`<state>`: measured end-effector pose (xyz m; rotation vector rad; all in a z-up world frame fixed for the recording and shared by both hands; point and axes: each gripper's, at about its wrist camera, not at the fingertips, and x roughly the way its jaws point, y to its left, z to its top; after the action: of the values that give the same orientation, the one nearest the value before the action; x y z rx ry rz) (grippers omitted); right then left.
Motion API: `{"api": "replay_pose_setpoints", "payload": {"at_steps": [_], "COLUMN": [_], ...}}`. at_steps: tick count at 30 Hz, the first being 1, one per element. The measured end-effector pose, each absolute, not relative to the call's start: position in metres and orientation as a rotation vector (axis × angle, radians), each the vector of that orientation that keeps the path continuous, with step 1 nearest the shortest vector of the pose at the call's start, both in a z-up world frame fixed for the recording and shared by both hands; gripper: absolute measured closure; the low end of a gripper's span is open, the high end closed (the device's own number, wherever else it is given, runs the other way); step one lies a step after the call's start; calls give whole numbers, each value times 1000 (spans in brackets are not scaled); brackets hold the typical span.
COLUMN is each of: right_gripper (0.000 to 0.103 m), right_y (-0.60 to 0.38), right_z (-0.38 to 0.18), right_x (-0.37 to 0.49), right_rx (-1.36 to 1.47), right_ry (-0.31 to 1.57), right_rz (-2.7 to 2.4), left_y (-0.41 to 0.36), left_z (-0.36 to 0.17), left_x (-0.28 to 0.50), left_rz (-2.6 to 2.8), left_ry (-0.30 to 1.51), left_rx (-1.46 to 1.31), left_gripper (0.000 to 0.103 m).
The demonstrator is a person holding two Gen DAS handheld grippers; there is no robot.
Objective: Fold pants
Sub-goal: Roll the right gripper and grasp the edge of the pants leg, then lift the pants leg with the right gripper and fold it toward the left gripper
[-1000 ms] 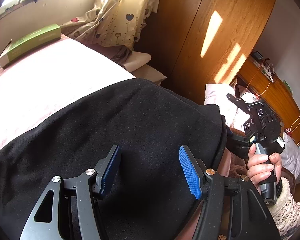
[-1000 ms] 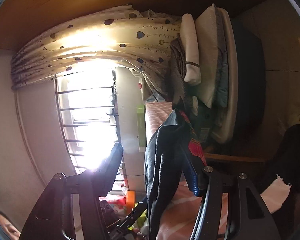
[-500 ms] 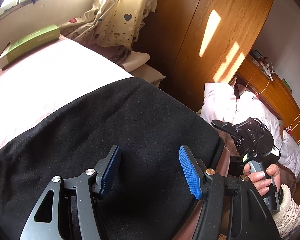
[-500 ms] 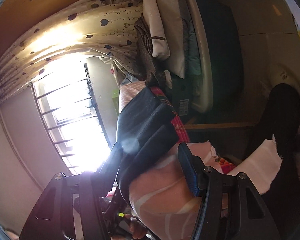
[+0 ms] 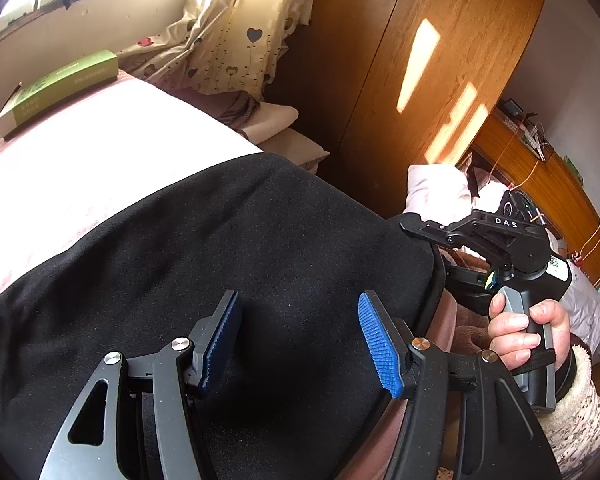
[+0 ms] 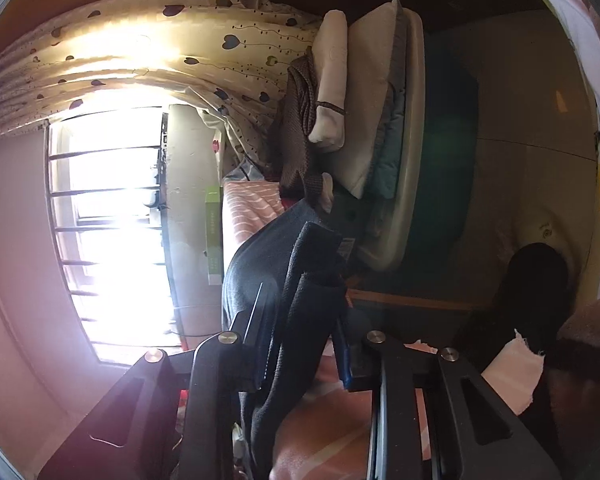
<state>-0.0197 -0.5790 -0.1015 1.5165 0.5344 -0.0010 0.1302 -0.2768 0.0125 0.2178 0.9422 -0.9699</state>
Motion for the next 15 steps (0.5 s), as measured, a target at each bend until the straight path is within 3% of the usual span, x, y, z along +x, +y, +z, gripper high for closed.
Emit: {"api": "replay_pose_setpoints", "payload": {"at_steps": [15], "right_gripper": [87], "right_y": [-569], "right_z": [-46], "right_x": [-22], "right_rx": [1163], "right_ry": [507], "right_rz": [-108], "left_y": [-267], "left_z": [14], "left_x": [126], "left_rz": [-988], "left_ry": [957], "left_rx": [174], "left_gripper": [18]}}
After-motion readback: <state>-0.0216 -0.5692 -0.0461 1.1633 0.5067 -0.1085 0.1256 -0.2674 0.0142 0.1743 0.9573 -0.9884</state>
